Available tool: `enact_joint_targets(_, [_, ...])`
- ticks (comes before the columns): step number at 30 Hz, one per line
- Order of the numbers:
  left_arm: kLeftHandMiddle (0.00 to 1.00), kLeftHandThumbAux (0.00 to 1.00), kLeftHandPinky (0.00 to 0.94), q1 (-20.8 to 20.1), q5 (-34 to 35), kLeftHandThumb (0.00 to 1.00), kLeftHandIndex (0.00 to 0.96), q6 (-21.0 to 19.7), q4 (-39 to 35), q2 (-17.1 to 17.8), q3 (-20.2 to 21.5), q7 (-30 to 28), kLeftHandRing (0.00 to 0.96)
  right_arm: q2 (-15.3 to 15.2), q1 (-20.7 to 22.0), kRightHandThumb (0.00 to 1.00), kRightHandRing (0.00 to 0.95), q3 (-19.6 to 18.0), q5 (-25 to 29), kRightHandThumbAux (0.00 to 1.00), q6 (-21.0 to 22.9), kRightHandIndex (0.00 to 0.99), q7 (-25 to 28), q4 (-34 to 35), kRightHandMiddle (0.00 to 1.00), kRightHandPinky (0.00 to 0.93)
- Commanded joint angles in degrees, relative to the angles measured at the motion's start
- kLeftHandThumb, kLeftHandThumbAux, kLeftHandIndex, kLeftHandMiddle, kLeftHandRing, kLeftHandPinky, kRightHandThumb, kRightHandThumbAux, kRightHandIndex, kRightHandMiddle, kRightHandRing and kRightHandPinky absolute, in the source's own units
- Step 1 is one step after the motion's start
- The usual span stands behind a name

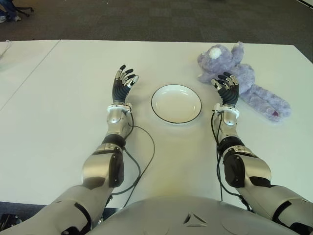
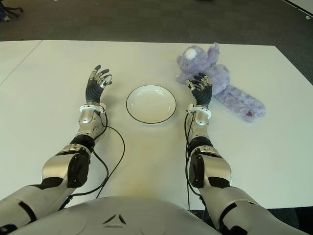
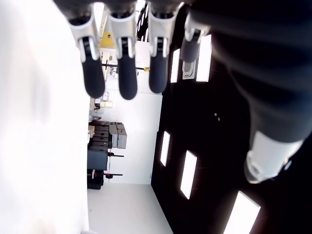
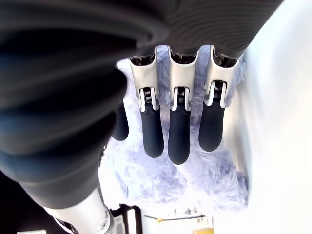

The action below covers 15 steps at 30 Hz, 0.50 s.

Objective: Put the doll into the plate.

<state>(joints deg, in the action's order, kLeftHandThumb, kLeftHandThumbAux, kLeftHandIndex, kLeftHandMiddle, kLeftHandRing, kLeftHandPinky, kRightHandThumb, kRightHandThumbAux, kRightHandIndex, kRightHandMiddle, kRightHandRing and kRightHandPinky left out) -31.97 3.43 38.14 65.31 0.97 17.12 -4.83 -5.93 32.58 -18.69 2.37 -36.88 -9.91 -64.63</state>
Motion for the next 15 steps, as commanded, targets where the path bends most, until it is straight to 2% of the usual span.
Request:
enact_joint_targets(1, [0.233,0.642,0.299,16.3,1.4,0.052,0.107,-2.4,9.2,-1.8,1.6,0.4,0.268,2.3,-16.7,0.175,0.344,0.1,-0.1,0.820,2.8,0.224,-0.3,-9.0,0.308,0.350])
enact_joint_targets(4, [0.232,0.636,0.297,16.3,1.2,0.050,0.104,-2.7,9.2,-1.7,1.4,0.7,0.266,2.0,-16.4,0.128,0.319,2.1,-2.1,0.792,3.4,0.194,-2.0,-8.3,0.282,0.320])
enact_joint_targets(12, [0.235,0.633,0.301,16.3,0.9,0.055,0.103,-2.7,9.2,-1.7,1.2,1.4,0.269,3.2,-17.6,0.064,0.263,7.1,-7.6,0.740,0.2,0.153,-9.7,-1.5,0.232,0.260])
enact_joint_targets(15, [0.237,0.632,0.306,16.3,0.9,0.054,0.105,-2.9,9.2,-1.7,1.2,1.5,0.273,3.9,-19.0,0.058,0.263,8.3,-9.5,0.738,-1.4,0.156,-12.9,1.5,0.236,0.269])
